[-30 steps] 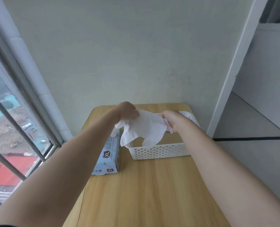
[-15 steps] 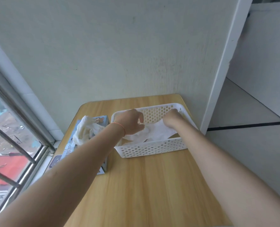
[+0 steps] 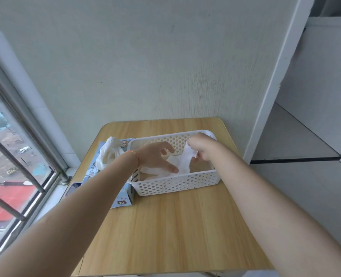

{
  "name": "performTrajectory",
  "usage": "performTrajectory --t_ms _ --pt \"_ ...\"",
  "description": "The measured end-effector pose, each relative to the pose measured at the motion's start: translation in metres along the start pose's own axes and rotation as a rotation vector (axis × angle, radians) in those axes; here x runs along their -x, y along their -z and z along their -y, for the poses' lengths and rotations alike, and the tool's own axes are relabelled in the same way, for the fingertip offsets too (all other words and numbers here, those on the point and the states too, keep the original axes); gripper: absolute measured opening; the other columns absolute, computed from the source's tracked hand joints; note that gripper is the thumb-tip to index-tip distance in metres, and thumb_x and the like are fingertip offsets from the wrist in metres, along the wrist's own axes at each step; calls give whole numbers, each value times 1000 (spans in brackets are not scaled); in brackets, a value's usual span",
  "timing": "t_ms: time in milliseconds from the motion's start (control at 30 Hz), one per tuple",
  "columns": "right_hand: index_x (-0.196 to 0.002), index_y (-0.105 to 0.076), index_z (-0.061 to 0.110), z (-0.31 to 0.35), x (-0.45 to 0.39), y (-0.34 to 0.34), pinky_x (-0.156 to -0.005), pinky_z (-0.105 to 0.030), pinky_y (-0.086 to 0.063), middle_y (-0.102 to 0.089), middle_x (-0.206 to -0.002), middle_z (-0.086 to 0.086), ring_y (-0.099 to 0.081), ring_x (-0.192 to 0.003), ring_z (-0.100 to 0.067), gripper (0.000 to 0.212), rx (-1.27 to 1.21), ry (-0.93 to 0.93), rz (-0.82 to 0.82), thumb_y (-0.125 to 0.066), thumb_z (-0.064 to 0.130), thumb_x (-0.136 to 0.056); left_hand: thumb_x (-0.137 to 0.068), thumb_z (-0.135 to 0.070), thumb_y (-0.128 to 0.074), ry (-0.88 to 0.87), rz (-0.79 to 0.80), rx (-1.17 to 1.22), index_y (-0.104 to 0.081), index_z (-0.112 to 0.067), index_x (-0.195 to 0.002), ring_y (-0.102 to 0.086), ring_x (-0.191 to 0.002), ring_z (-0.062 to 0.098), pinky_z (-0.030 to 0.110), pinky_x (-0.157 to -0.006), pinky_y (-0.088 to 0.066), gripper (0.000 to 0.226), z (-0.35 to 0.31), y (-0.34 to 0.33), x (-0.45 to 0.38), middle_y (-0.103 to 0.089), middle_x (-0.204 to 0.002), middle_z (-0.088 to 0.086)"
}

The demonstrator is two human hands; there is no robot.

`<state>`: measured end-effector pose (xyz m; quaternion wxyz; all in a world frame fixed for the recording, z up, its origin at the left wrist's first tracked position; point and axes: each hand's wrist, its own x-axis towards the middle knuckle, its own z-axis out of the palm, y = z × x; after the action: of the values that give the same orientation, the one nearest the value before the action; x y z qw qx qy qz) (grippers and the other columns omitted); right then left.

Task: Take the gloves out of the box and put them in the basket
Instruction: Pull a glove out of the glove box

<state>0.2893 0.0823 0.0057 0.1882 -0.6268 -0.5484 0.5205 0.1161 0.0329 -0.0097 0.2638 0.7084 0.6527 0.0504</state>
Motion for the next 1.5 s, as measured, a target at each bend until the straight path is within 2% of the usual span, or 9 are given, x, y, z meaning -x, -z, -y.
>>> performTrajectory --t_ms 167,367,500,633,767,933,1067,1300,1500 --pt "-103 -46 -2 23 12 -18 -48 -34 -49 -54 -102 -25 -60 -69 -33 18 -298 28 118 -30 -5 -95 -83 -30 -71 20 -136 -36 -51 -22 -101 -53 -86 13 22 -69 -42 28 -9 8 12 -56 -93 -7" --pt "-97 -46 -2 53 27 -43 -48 -32 -51 -55 -89 -19 -60 -71 -28 15 -442 68 264 -32 -2 -99 -88 7 -37 181 -523 688 -52 -8 -100 -57 -72 21 37 -75 -52 24 7 43 25 -58 -97 16" --pt "-111 -43 -4 48 29 -33 -45 -27 -53 -58 -98 -26 -65 -68 -31 16 -540 69 315 -31 -3 -100 -86 5 -36 173 -670 801 -54 -13 -85 -57 -71 22 38 -75 -53 26 4 51 28 -58 -91 13" --pt "-133 -42 -5 9 11 -9 -72 -37 -56 -54 -127 -27 -63 -102 -39 37 -175 -34 91 -39 -2 -97 -88 -5 -47 164 -487 552 -65 -14 -85 -60 -76 25 40 -82 -56 21 -5 31 20 -64 -86 11" --pt "-120 -54 -2 -4 5 -3 -51 -28 -42 -57 -76 -15 -57 -61 -24 28 504 -7 -55 -39 5 -96 -92 -17 -54 86 -295 139 -74 -20 -100 -61 -80 15 24 -68 -50 22 -13 5 9 -68 -96 -3" --pt "-128 -52 -4 -6 7 -2 -46 -25 -37 -65 -114 -13 -54 -60 -20 33 1035 81 -85 -43 1 -96 -87 -26 -67 103 -117 -124 -63 -24 -120 -57 -101 19 29 -85 -49 33 -4 -15 -2 -57 -128 1" --pt "-101 -56 5 -12 3 -3 -49 -26 -35 -56 -86 -5 -46 -59 -16 15 1127 76 -114 -56 -3 -88 -80 -35 -74 156 15 -208 -51 -26 -132 -54 -98 23 36 -86 -51 58 3 -21 -4 -47 -127 2" --pt "-135 -41 3 -25 -2 -7 -74 -33 -48 -59 -120 -10 -61 -106 -26 56 1326 315 -315 -61 -2 -84 -90 -12 -62 162 44 -468 -38 -12 -142 -55 -114 29 30 -77 -46 58 1 -19 -4 -48 -135 11" --pt "-124 -54 4 -16 -6 -13 -66 -30 -42 -60 -109 -8 -61 -93 -24 41 1314 313 -230 -58 -6 -84 -90 -3 -51 137 -41 -577 -53 -9 -124 -57 -111 31 39 -90 -52 35 -5 -10 -1 -49 -129 13"
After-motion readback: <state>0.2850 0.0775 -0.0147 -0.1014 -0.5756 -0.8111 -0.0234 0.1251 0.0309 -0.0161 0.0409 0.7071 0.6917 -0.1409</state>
